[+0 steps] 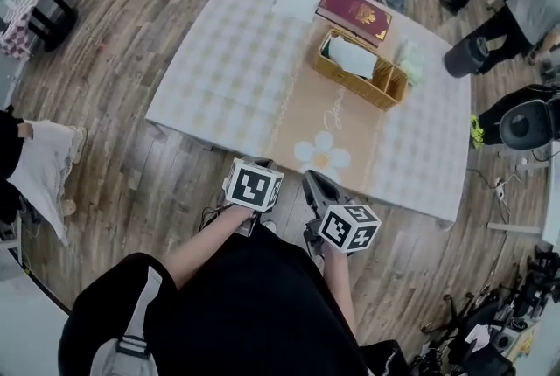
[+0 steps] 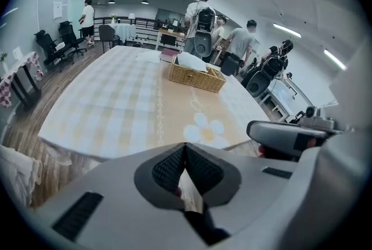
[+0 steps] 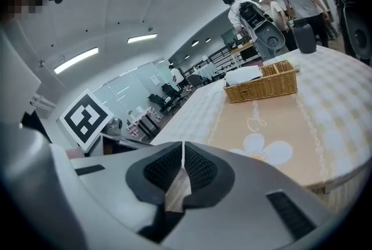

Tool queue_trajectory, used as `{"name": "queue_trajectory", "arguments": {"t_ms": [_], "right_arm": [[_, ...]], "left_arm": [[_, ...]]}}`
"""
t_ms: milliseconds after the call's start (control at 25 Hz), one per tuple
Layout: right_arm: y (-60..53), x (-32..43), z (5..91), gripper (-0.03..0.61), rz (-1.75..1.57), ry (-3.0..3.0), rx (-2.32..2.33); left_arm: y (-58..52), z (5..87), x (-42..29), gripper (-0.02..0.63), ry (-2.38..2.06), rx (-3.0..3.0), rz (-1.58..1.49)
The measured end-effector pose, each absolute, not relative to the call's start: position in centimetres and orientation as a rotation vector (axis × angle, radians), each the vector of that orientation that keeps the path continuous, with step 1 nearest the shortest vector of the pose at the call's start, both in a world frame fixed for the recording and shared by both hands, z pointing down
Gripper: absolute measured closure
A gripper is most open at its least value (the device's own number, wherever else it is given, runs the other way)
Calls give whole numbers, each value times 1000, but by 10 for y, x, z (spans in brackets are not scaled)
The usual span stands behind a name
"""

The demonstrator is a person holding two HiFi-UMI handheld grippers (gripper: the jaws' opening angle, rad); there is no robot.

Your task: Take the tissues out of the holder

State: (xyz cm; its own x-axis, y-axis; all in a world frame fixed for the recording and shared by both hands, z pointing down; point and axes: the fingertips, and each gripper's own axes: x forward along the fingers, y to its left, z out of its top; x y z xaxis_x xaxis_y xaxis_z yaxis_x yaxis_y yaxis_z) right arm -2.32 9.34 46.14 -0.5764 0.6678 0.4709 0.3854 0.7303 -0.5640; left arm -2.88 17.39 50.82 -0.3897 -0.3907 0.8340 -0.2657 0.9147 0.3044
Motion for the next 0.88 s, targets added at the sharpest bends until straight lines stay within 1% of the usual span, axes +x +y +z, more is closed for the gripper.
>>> {"name": "queue_trajectory", "arguments": {"t_ms": [240, 280, 400, 440, 600, 720, 880], "right_arm": [[79, -101, 457, 551, 453, -2286, -742], [79, -115, 455, 541, 423, -2295, -748], [85, -153, 447, 457, 326, -2303, -790], [88, -166, 444, 440, 301, -2309, -804], [96, -214, 438, 420, 207, -2315, -821], [100, -232, 443, 394, 75, -2308, -838], [91, -235, 463, 357, -115, -2322, -858]], "left_arm": [[155, 509, -107, 615, -2005, 571, -141], [155, 506, -120, 615, -2008, 583, -139], [156, 503, -154, 615, -2016, 610, -146], [157, 503, -164, 615, -2013, 616, -151], [163, 504, -200, 615, -1987, 628, -186], [171, 515, -206, 615, -1968, 633, -193], [172, 545, -183, 615, -1955, 634, -204]]}}
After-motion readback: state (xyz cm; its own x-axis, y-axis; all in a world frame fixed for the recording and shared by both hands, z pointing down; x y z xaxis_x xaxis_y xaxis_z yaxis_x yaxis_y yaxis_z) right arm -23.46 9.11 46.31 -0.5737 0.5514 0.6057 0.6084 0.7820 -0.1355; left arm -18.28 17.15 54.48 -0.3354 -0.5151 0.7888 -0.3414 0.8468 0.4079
